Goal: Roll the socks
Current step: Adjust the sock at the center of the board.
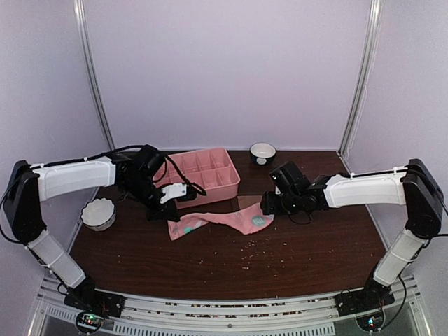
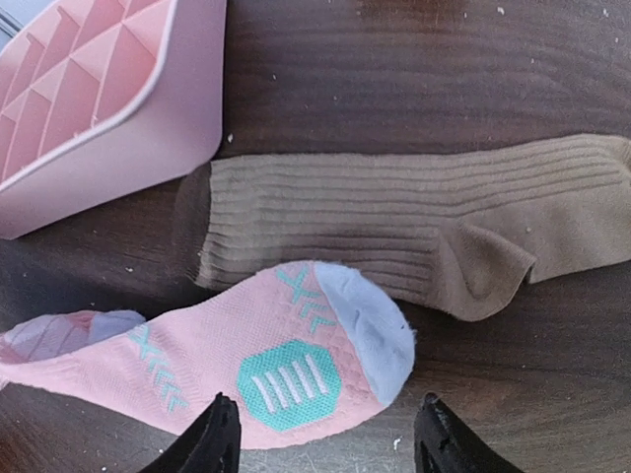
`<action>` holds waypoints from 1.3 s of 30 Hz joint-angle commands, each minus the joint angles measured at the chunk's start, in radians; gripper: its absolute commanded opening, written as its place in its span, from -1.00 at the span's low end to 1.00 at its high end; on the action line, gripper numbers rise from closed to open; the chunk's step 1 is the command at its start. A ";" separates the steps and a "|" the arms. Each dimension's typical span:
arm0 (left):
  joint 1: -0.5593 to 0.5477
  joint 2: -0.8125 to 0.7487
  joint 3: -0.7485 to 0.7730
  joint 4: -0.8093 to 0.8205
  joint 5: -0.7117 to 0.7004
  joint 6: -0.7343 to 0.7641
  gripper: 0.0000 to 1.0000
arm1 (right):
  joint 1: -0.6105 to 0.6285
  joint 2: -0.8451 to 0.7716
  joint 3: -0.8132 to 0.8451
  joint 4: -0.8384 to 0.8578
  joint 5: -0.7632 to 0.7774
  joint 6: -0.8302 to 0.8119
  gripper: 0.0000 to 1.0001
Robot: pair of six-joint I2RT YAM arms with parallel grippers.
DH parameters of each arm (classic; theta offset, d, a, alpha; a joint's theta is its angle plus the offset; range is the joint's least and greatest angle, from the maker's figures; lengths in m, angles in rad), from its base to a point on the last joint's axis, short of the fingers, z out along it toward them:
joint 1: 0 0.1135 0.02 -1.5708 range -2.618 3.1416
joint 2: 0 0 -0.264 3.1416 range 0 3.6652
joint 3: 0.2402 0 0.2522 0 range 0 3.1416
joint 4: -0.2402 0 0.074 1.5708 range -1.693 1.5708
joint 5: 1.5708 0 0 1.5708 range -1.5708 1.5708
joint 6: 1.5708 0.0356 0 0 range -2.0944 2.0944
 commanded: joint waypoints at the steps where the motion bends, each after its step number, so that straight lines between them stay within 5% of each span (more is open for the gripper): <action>1: -0.139 -0.093 -0.048 0.022 -0.119 0.136 -0.94 | -0.008 0.059 0.034 -0.007 -0.059 0.035 0.18; 9: -0.409 -0.090 -0.188 0.067 -0.419 0.279 -0.96 | -0.009 0.125 0.035 -0.023 -0.072 0.048 0.06; 17: -0.434 -0.067 -0.072 0.002 -0.381 0.186 -1.00 | -0.013 0.133 -0.005 -0.001 -0.052 0.053 -0.05; 22: -0.493 -0.067 -0.090 0.002 -0.493 0.208 -1.00 | -0.012 0.094 -0.006 0.000 -0.027 0.066 -0.08; 30: -0.599 0.004 -0.119 0.021 -0.531 0.117 -1.00 | 0.077 0.139 0.185 -0.275 0.173 0.148 0.09; 35: -0.645 0.060 -0.116 0.028 -0.452 0.030 -0.80 | 0.125 0.203 0.246 -0.325 0.205 0.192 0.08; 39: -0.660 0.111 -0.115 0.037 -0.435 -0.016 -0.37 | 0.148 0.242 0.271 -0.312 0.195 0.212 0.05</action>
